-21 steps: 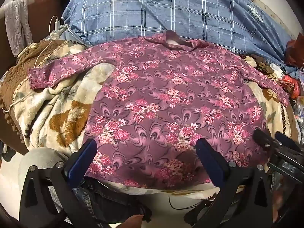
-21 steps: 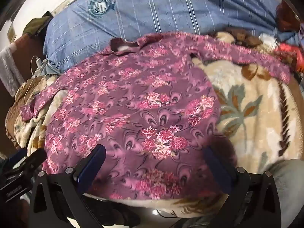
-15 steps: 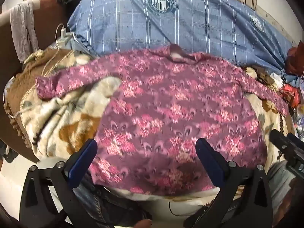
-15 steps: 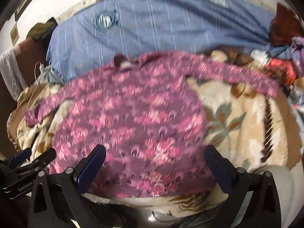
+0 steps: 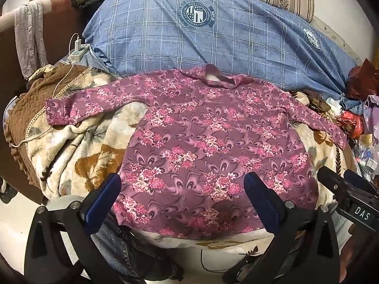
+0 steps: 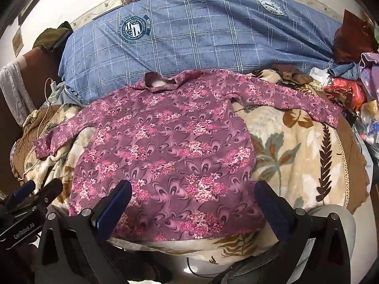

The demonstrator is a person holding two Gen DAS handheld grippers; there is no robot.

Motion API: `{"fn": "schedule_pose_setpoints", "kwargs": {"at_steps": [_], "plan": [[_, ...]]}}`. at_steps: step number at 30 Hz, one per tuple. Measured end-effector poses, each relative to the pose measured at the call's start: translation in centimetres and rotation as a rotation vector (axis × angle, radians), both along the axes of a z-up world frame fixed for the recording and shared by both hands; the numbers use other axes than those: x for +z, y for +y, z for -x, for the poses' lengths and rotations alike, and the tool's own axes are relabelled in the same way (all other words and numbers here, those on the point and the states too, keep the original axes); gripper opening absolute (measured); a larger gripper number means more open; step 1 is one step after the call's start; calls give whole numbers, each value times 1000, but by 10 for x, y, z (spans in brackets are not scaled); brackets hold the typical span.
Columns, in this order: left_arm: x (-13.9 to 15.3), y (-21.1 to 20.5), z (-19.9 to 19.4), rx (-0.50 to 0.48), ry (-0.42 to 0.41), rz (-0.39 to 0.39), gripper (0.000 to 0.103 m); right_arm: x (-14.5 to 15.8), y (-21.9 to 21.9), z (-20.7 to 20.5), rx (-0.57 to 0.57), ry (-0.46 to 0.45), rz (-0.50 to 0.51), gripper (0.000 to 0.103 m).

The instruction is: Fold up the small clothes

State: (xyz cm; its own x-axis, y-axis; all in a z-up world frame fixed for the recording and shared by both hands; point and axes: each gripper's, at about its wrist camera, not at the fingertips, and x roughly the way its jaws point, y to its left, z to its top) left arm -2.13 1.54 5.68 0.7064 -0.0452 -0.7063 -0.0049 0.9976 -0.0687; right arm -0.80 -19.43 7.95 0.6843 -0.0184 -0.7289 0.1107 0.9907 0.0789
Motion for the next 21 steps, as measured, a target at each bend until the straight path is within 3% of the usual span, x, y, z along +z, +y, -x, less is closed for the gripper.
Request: {"fn": "schedule_pose_setpoints", "kwargs": {"at_steps": [21], "plan": [[-4, 6, -10, 0, 28, 23, 103, 2, 1, -4, 9, 5, -1, 103]]}}
